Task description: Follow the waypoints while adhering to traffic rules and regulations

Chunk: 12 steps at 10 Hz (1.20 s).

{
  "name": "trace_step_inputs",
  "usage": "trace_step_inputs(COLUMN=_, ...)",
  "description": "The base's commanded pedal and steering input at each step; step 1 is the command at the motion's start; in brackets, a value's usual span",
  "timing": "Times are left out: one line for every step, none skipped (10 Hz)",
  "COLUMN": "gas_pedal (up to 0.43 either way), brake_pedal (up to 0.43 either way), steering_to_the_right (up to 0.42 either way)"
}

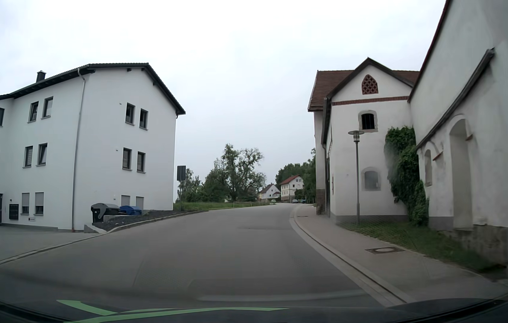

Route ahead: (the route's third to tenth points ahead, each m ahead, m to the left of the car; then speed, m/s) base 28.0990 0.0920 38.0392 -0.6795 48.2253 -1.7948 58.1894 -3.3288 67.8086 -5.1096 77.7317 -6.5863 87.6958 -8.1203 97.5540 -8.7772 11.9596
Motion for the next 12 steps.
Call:
trace_step_inputs(gas_pedal=0.157, brake_pedal=0.0, steering_to_the_right=0.007)
trace_step_inputs(gas_pedal=0.157, brake_pedal=0.0, steering_to_the_right=0.007)
trace_step_inputs(gas_pedal=0.157, brake_pedal=0.0, steering_to_the_right=0.009)
trace_step_inputs(gas_pedal=0.157, brake_pedal=0.0, steering_to_the_right=0.012)
trace_step_inputs(gas_pedal=0.157, brake_pedal=0.0, steering_to_the_right=0.015)
trace_step_inputs(gas_pedal=0.157, brake_pedal=0.0, steering_to_the_right=0.016)
trace_step_inputs(gas_pedal=0.157, brake_pedal=0.0, steering_to_the_right=0.018)
trace_step_inputs(gas_pedal=0.157, brake_pedal=0.0, steering_to_the_right=0.019)
trace_step_inputs(gas_pedal=0.157, brake_pedal=0.0, steering_to_the_right=0.023)
trace_step_inputs(gas_pedal=0.157, brake_pedal=0.0, steering_to_the_right=0.026)
trace_step_inputs(gas_pedal=0.157, brake_pedal=0.0, steering_to_the_right=0.029)
trace_step_inputs(gas_pedal=0.157, brake_pedal=0.0, steering_to_the_right=0.03)
